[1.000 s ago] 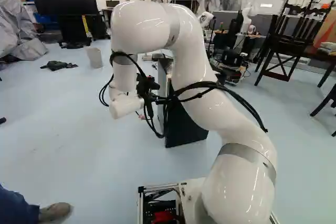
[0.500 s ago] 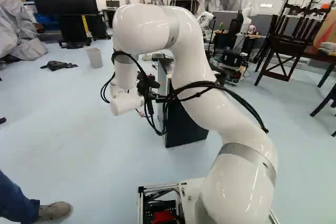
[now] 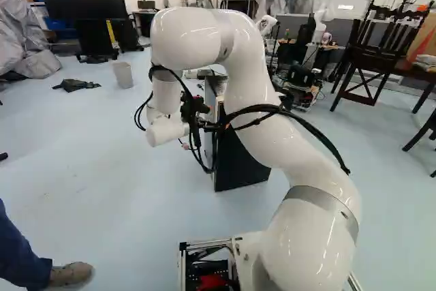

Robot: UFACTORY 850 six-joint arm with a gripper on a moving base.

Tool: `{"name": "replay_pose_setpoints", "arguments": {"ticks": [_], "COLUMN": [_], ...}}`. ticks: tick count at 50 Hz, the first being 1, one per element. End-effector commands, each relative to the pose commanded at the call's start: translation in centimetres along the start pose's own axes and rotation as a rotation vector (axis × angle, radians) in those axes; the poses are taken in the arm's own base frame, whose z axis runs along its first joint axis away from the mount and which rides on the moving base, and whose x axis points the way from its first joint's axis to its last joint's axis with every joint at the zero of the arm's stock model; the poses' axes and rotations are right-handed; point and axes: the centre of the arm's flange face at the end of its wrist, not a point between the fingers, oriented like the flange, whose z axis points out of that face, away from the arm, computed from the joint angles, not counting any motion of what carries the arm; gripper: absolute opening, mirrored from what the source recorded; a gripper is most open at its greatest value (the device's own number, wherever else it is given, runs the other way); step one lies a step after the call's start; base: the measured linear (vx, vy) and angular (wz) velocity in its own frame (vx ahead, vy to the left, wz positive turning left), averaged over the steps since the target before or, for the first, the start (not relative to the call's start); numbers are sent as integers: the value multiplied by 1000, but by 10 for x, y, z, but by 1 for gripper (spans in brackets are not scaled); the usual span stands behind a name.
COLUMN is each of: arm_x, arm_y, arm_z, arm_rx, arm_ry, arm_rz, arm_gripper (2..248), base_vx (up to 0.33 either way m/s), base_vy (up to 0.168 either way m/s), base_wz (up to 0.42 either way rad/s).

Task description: Grab a drink from the fridge

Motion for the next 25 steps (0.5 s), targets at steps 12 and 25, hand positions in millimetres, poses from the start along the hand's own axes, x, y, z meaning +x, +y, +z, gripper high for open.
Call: {"name": "replay_pose_setpoints", "arguments": {"ticks": [12,25], "arm_x": [1,2], "arm_y": [2,1], "arm_z": [7,15], "arm_rx": [-13,-28], "arm_ry": [1,1], "arm_rz": [1,6], "arm_gripper": [247,247], "base_vx": [0,0], "base_vy": [0,0], "base_wz": [0,0]}}
